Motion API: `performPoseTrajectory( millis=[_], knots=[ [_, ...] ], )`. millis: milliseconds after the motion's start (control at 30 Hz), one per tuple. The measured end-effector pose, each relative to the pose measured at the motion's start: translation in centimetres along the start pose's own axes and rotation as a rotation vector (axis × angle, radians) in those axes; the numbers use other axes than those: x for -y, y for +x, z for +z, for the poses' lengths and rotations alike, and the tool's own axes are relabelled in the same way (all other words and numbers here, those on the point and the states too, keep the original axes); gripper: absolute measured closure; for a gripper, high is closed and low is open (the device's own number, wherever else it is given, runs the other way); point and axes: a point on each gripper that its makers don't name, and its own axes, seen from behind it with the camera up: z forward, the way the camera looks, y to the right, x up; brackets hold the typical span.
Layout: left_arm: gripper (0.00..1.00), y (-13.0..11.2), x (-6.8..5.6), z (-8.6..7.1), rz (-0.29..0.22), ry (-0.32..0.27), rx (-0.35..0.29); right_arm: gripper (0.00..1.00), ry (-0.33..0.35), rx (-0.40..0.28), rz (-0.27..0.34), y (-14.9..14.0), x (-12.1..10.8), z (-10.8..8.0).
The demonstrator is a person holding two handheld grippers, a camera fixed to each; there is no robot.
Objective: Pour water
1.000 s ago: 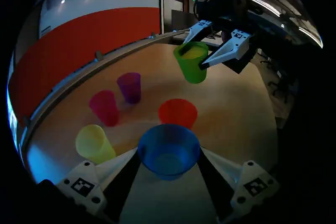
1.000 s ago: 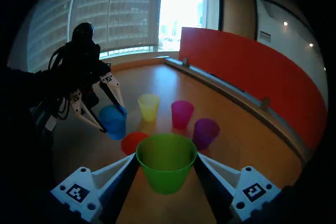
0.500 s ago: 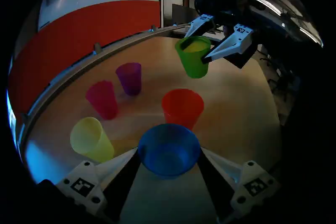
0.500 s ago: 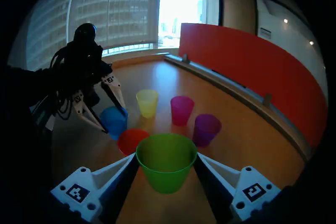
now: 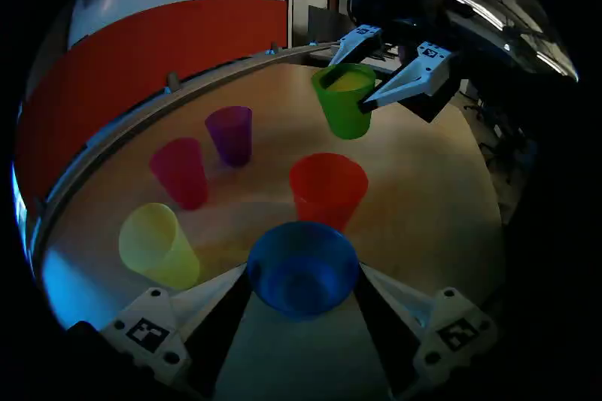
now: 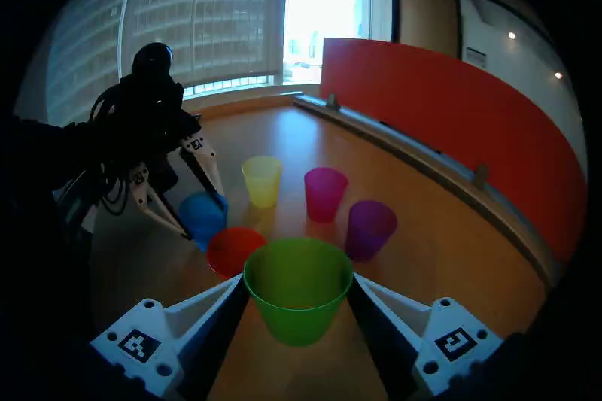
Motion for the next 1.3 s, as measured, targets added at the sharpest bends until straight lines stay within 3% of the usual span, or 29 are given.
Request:
performPoseTrajectory(
  millis=[700,867,933,1200,1300],
  knots=[
    [0.11,-0.8,-0.1,-0.3,-0.016,-0.020,-0.001,0.09,-0.003,0.010,-0.001,-0.1,0.0,0.2],
    [0.07,-0.6,-0.1,-0.5,-0.032,-0.026,-0.004,0.09,-0.004,0.012,-0.001,-0.2,0.0,0.4],
    [0.01,-0.6,-0.1,-0.7,-0.040,-0.027,-0.002,0.09,-0.004,0.012,0.001,-0.2,0.0,0.4],
    [0.01,-0.7,-0.5,-1.1,-0.091,-0.054,0.006,0.09,0.000,0.018,0.010,-0.7,0.2,0.8],
    [0.01,-0.9,-0.2,-1.4,-0.088,-0.042,0.007,0.09,0.001,0.026,0.011,-1.1,0.2,0.9]
  ],
)
